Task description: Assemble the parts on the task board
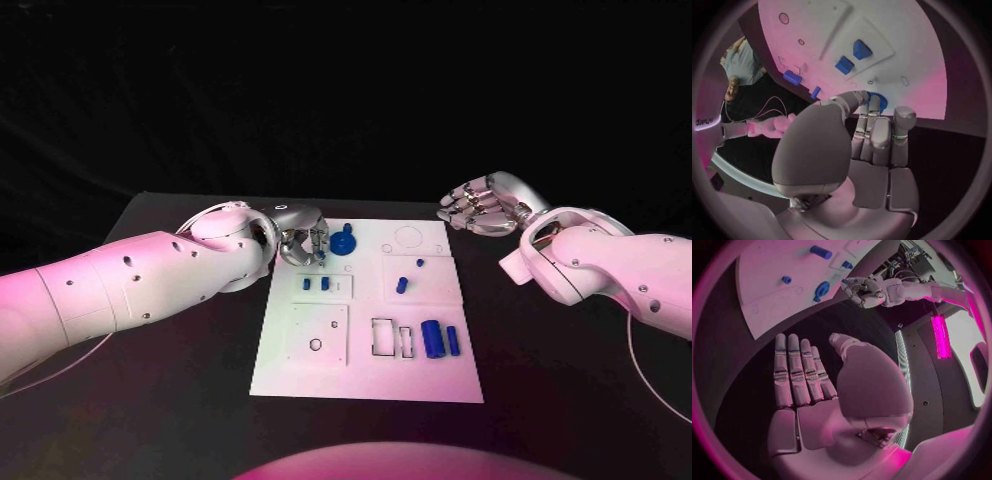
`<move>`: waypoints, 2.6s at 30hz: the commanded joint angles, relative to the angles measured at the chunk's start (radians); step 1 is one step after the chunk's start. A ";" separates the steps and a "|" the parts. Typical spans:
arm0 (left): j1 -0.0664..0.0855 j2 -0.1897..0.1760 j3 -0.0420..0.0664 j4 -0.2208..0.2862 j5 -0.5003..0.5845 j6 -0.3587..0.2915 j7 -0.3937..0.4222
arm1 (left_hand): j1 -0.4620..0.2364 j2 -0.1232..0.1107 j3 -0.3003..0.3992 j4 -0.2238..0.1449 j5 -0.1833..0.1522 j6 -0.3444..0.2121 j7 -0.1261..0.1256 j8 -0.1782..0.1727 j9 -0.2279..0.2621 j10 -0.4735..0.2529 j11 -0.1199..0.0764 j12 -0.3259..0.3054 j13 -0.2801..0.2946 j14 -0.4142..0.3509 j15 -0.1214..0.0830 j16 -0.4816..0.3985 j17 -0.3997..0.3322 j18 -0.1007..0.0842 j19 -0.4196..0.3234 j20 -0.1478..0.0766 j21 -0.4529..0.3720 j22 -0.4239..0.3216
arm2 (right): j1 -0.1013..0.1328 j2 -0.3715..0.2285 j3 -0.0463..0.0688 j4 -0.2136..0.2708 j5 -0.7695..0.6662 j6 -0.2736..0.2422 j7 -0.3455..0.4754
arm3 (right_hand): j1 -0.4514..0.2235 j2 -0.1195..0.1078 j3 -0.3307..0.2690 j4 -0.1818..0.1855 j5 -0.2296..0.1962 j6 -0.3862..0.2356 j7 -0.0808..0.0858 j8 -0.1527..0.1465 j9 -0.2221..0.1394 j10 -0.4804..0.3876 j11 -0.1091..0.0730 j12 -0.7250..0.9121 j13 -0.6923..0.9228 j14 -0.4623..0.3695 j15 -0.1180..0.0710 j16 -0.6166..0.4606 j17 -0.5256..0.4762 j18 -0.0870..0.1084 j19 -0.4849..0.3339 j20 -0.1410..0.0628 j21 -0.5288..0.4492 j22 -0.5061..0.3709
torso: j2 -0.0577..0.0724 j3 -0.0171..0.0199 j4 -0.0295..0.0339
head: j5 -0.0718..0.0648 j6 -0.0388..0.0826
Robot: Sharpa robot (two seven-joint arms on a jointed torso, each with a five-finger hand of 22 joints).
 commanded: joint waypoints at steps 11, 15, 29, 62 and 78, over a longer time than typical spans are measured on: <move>-0.002 0.006 -0.006 -0.012 -0.017 0.027 -0.006 | -0.009 -0.001 -0.001 -0.006 -0.005 0.007 -0.002 0.005 0.001 0.008 0.002 -0.005 0.001 0.009 -0.001 0.003 0.000 -0.020 0.007 -0.003 0.005 0.002 | -0.001 0.002 0.000 0.004 0.009 0.010 0.029 | 0.001 0.009 -0.002 -0.010 0.003 -0.001 0.012 -0.010 -0.003 0.001 0.005 -0.011 -0.013 0.000 0.007 -0.013 -0.009 0.005 0.007 0.002 -0.013 -0.015 | 0.000 0.0011 -0.0008 | 0.002 -0.006; -0.002 0.008 -0.008 -0.013 -0.012 0.030 -0.003 | -0.009 -0.001 -0.001 -0.006 -0.005 0.007 -0.002 0.005 0.001 0.008 0.002 -0.005 0.001 0.009 -0.001 0.003 0.000 -0.020 0.007 -0.003 0.005 0.002 | -0.001 0.002 0.000 0.005 0.009 0.008 0.029 | 0.000 0.008 -0.003 -0.010 0.003 -0.002 0.014 -0.012 -0.004 0.000 0.006 -0.012 -0.018 0.000 0.008 -0.017 -0.012 0.005 0.008 0.002 -0.016 -0.021 | 0.000 0.0013 -0.0014 | 0.002 -0.008; -0.006 0.021 -0.019 -0.030 -0.006 0.036 0.005 | -0.010 -0.002 -0.001 -0.007 -0.005 0.007 -0.003 0.004 0.001 0.009 0.002 -0.007 0.001 0.008 -0.002 0.001 -0.005 -0.019 0.005 -0.004 0.004 -0.001 | -0.001 0.002 0.000 0.008 0.009 0.006 0.032 | -0.002 0.008 -0.005 -0.012 0.002 -0.002 0.016 -0.014 -0.006 -0.002 0.008 -0.015 -0.025 0.000 0.010 -0.022 -0.017 0.004 0.009 0.004 -0.020 -0.029 | 0.000 0.0001 -0.0019 | 0.003 -0.011; -0.007 0.034 -0.022 -0.043 0.004 0.070 -0.012 | -0.046 -0.027 0.007 -0.008 -0.003 -0.072 0.020 -0.059 -0.025 -0.041 0.027 -0.076 -0.020 -0.001 0.018 -0.004 -0.011 -0.012 -0.025 0.004 -0.025 -0.042 | -0.001 0.002 0.000 0.008 0.013 0.003 0.033 | -0.006 0.008 -0.013 -0.016 0.001 -0.005 0.026 -0.024 -0.010 -0.013 0.017 -0.024 -0.046 -0.010 0.018 -0.043 -0.033 0.003 0.006 0.010 -0.037 -0.056 | -0.001 0.0004 -0.0015 | 0.001 -0.015; -0.007 0.026 -0.021 -0.041 -0.016 0.041 -0.022 | -0.067 -0.056 0.013 -0.011 0.004 -0.106 0.039 -0.093 -0.043 -0.068 0.048 -0.125 -0.039 -0.014 0.036 -0.002 -0.022 -0.008 -0.040 0.020 -0.040 -0.064 | -0.001 0.001 0.000 0.006 0.015 -0.004 0.035 | -0.006 0.008 -0.018 -0.020 0.001 -0.008 0.030 -0.029 -0.012 -0.019 0.021 -0.028 -0.056 -0.016 0.022 -0.054 -0.042 0.003 0.002 0.014 -0.043 -0.070 | -0.001 0.0002 -0.0006 | -0.001 -0.013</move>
